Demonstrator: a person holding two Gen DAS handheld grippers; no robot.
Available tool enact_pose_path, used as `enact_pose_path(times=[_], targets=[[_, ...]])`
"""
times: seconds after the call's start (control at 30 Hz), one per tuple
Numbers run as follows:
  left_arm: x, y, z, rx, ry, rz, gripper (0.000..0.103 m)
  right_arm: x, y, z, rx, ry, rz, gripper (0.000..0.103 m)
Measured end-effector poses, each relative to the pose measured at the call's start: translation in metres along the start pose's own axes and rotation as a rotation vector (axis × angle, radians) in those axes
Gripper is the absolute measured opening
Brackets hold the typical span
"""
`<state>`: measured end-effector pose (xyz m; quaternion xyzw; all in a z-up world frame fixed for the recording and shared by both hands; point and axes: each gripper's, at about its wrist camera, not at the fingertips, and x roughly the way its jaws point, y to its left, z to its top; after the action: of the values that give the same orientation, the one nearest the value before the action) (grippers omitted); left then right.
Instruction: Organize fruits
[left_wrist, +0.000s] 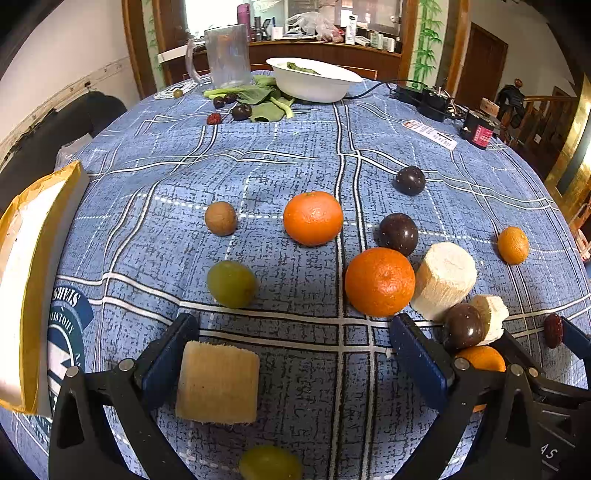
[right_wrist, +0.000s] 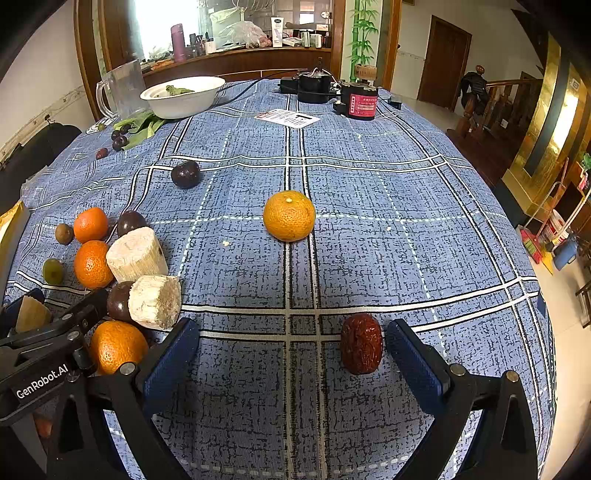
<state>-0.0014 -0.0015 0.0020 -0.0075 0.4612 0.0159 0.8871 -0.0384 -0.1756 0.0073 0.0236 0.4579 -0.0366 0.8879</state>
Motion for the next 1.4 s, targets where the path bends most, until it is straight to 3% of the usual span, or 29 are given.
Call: enact_pose_path(times=[0.23, 0.37, 0.47, 0.73, 0.9, 1.03, 1.4], targets=[[-0.001, 0.006, 0.002, 0.035, 0.078, -0.031, 0.103, -0.002, 0.001, -0.001, -0.005, 0.016, 0.004, 0.102], [-0.016, 0.018, -0.005, 0.027, 0.061, -0.124, 0.1, 0.0, 0.003, 0.004, 0.009, 0.069, -0.003, 0.102], [-0.048, 0.031, -0.013, 0.02, -0.024, -0.159, 0.1, -0.01, 0.001, 0.002, 0.046, 0.048, -0.012, 0.099], [-0.135, 0.065, -0.041, 0.043, -0.262, -0.106, 0.101, -0.103, 0.029, -0.04, 0.062, -0.233, -0.002, 0.097], [-0.172, 0.077, -0.058, 0.068, -0.368, -0.112, 0.101, -0.131, 0.046, -0.074, 0.087, -0.347, -0.066, 0.097], [-0.183, 0.078, -0.069, 0.105, -0.399, -0.109, 0.101, -0.135, 0.055, -0.083, 0.096, -0.348, -0.048, 0.097], [-0.181, 0.07, -0.082, 0.147, -0.368, -0.149, 0.101, -0.135, 0.073, -0.087, 0.054, -0.321, -0.015, 0.097]])
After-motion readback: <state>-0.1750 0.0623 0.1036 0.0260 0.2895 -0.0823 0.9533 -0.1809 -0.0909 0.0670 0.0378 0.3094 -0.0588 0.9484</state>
